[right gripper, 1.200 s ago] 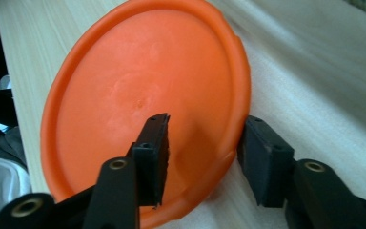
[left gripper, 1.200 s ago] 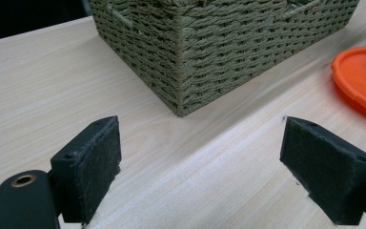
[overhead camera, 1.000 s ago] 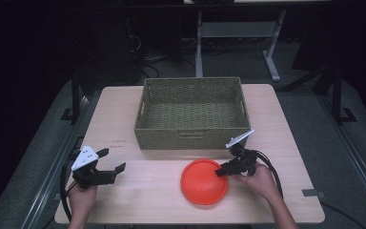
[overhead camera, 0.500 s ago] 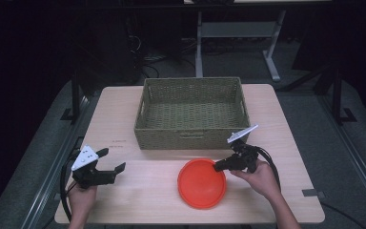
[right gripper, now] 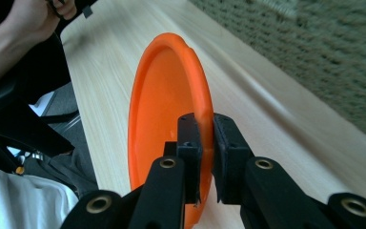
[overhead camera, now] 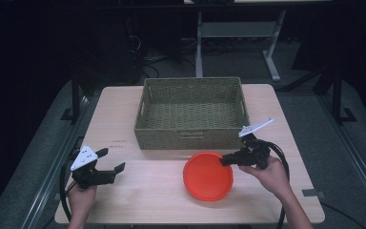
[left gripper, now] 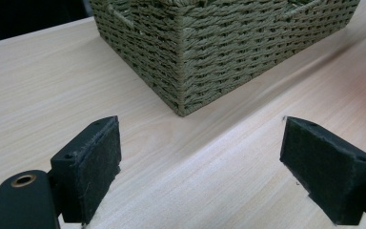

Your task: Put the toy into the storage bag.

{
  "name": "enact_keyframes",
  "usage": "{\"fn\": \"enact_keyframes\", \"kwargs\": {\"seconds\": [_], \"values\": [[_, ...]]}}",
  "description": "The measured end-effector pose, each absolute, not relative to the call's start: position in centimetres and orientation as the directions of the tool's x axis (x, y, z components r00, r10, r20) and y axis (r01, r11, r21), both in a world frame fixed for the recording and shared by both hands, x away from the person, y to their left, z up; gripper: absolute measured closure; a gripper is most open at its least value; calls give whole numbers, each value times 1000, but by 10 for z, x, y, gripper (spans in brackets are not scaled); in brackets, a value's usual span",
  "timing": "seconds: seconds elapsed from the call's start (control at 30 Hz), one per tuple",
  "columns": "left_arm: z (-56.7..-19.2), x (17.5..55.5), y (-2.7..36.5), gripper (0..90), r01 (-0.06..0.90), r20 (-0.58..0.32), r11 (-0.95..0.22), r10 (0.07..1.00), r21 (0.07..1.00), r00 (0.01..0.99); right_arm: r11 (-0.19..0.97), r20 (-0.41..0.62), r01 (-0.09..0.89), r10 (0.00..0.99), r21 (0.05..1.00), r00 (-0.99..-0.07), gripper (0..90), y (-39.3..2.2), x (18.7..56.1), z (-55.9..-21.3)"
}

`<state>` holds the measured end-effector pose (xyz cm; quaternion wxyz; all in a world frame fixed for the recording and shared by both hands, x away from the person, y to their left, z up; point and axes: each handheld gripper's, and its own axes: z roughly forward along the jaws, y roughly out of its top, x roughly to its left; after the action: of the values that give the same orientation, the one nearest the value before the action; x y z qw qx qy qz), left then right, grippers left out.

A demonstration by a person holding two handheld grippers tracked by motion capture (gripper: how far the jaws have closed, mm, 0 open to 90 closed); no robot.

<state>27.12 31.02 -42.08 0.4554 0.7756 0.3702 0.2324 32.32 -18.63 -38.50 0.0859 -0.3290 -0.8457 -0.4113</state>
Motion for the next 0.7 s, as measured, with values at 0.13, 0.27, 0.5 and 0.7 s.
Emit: {"fn": "enact_keyframes", "kwargs": {"seconds": [0.13,0.27,0.5,0.7], "values": [[-421,271,310,131,362,27,-316,785,877,619,429,401,623,502,654,-766,822,-195,321,-371],[-421,270,309,131,362,29,-320,782,875,622,415,387,620,519,666,-762,822,-205,322,-353],[-420,270,308,131,351,27,-310,782,883,623,393,352,590,529,706,-773,822,-215,327,-318],[-420,272,307,131,349,35,-320,779,881,626,394,336,580,533,713,-776,822,-212,338,-293]]}}
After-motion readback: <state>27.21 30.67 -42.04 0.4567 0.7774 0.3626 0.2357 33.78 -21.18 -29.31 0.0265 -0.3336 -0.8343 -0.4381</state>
